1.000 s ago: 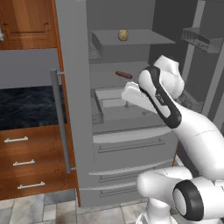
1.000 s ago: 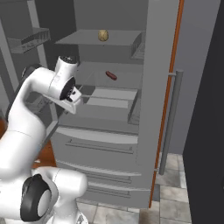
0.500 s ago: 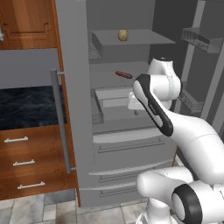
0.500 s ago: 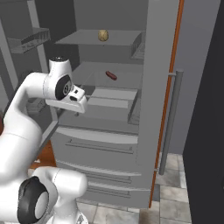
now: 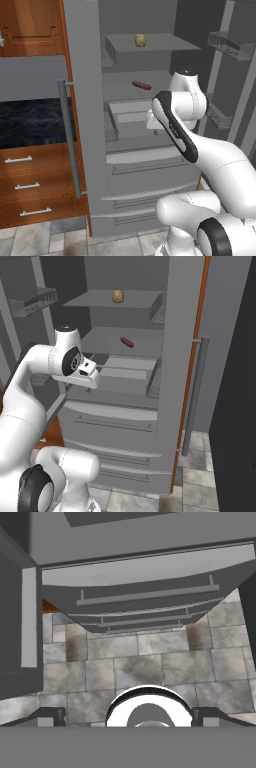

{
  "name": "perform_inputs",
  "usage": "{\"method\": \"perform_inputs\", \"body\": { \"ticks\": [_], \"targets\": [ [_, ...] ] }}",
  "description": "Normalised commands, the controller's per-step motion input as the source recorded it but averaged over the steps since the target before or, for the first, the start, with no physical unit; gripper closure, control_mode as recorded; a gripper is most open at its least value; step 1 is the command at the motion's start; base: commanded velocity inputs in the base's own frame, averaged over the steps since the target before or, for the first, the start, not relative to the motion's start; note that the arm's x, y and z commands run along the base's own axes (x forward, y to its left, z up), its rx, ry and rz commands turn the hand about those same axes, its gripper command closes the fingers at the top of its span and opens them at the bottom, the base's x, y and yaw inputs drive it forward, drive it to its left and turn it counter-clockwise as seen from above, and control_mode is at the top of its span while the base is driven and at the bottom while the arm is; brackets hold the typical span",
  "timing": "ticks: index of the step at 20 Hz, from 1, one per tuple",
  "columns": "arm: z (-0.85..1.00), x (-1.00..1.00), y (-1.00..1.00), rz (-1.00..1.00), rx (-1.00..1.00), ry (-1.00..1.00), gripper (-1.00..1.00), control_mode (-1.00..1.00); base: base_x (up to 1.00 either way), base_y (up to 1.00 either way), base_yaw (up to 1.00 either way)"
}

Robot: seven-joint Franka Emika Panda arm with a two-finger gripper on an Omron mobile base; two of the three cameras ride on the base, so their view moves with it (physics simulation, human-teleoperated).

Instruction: Retrieve the sausage and cheese from the fridge and place them on the cutting board on the counter.

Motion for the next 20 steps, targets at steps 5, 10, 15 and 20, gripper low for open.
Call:
{"method": "perform_inputs", "body": {
  "ticks": [5,10,15,20],
  "targets": [
    [0.00,0.00,0.00,0.00,0.00,0.00,-1.00,-1.00,0.00,0.00,0.00],
    [0.00,0.00,0.00,0.00,0.00,0.00,-1.00,1.00,0.00,0.00,0.00],
    [0.00,0.00,0.00,0.00,0.00,0.00,-1.00,1.00,0.00,0.00,0.00],
    [0.00,0.00,0.00,0.00,0.00,0.00,-1.00,1.00,0.35,-0.02,-0.01]
  ]
}}
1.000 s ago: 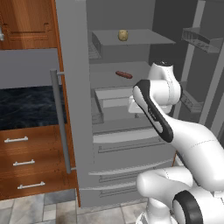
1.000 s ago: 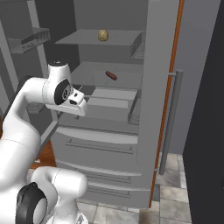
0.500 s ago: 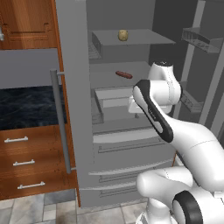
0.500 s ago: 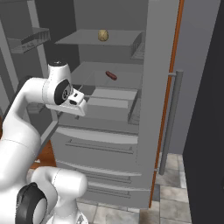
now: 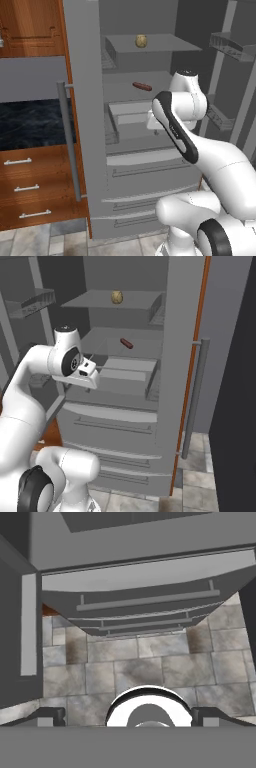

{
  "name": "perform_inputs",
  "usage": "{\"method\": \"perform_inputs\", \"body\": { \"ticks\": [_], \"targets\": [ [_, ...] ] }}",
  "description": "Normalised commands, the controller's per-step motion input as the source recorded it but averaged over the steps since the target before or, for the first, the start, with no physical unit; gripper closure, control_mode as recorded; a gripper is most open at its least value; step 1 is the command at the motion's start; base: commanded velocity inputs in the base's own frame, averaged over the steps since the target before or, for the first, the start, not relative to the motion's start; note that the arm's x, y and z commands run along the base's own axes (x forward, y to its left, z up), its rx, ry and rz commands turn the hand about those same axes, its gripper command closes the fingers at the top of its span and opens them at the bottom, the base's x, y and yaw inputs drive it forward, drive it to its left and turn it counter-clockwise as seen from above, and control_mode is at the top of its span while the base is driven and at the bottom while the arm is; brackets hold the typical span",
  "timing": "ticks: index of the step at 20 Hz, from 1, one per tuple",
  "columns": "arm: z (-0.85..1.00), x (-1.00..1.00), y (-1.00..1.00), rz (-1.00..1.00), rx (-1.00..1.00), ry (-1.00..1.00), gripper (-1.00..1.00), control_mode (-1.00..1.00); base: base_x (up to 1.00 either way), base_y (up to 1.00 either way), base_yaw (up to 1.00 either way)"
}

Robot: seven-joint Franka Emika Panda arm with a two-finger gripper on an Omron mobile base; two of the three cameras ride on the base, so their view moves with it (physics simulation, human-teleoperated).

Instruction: Retrieve the sausage and cheese from the fridge and place them on the cutting board on the counter.

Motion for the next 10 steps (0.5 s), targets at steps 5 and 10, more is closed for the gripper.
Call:
{"method": "perform_inputs", "body": {
  "ticks": [5,10],
  "targets": [
    [0.00,0.00,0.00,0.00,0.00,0.00,-1.00,1.00,0.69,-0.03,0.00],
    [0.00,0.00,0.00,0.00,0.00,0.00,-1.00,1.00,0.58,-0.06,0.00]
  ]
}}
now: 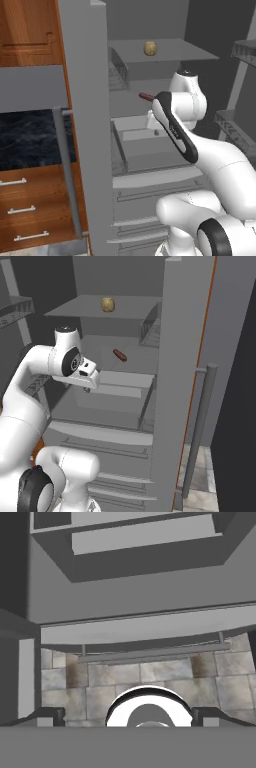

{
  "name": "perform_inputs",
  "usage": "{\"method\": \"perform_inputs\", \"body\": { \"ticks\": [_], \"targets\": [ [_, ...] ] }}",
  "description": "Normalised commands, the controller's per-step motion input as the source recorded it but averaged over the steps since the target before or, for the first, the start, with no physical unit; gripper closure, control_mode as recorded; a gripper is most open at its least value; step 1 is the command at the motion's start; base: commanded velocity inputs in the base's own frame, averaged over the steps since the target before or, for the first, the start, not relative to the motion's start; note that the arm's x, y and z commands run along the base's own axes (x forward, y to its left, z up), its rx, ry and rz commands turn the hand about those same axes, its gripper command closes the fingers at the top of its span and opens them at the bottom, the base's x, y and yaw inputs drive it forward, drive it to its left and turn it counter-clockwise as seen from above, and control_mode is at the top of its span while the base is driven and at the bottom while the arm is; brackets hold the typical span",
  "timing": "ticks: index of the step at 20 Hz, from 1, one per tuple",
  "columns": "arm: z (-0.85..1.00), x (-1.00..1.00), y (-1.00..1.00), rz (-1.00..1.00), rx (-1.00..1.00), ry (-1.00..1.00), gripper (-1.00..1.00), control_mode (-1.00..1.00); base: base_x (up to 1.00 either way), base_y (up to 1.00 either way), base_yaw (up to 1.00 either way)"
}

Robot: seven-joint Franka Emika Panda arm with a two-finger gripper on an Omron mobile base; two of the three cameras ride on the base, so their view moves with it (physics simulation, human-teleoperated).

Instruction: Retrieve the sausage and cheese from the fridge and place them on the cutting board on the counter.

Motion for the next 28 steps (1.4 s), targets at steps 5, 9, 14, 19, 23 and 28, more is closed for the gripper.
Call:
{"method": "perform_inputs", "body": {
  "ticks": [5,9,14,19,23,28],
  "targets": [
    [0.00,0.00,0.00,0.00,0.00,0.00,-1.00,1.00,0.24,-0.03,0.01],
    [0.00,0.00,0.00,0.00,0.00,0.00,-1.00,1.00,0.00,0.00,0.00],
    [0.00,0.00,0.00,0.00,0.00,0.00,-1.00,1.00,0.00,0.00,0.00],
    [0.00,0.00,0.00,0.00,0.00,0.00,-1.00,-1.00,0.00,0.00,0.00],
    [0.00,0.00,0.00,0.00,0.00,0.00,-1.00,-1.00,0.00,0.00,0.00],
    [-0.02,0.00,0.01,0.00,-0.01,0.00,-1.00,-1.00,0.00,0.00,0.00]
  ]
}}
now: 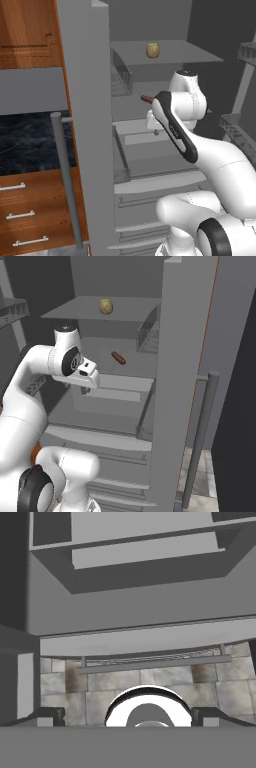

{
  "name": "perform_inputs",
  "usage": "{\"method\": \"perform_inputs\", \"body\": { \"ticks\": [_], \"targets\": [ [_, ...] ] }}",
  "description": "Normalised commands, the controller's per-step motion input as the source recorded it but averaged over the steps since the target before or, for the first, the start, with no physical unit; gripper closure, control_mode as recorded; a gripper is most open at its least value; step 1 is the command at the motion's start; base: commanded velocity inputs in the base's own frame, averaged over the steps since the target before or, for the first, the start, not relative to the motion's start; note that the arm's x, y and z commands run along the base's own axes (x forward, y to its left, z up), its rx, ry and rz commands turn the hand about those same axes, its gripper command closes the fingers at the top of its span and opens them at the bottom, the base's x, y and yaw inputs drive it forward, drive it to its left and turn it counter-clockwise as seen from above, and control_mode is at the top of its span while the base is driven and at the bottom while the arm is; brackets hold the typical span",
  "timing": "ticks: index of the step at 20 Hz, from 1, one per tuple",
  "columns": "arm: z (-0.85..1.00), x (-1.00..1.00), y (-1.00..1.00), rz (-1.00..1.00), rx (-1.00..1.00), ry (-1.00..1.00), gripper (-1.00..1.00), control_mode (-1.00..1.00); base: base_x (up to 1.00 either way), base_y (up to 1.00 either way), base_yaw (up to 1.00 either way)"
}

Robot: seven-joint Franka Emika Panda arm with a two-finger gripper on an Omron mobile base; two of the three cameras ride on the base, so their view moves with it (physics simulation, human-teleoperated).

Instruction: Retrieve the sausage and cheese from the fridge and place them on the cutting board on the counter.

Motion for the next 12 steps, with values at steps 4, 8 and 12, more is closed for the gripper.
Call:
{"method": "perform_inputs", "body": {
  "ticks": [4,8,12],
  "targets": [
    [-0.03,0.23,-0.23,0.03,0.04,-0.16,-1.00,-1.00,0.00,0.00,0.00],
    [0.12,0.40,-0.35,0.10,0.14,-0.30,-1.00,-1.00,0.00,0.00,0.00],
    [0.15,0.51,-0.21,0.09,0.03,-0.10,-1.00,-1.00,0.00,0.00,0.00]
  ]
}}
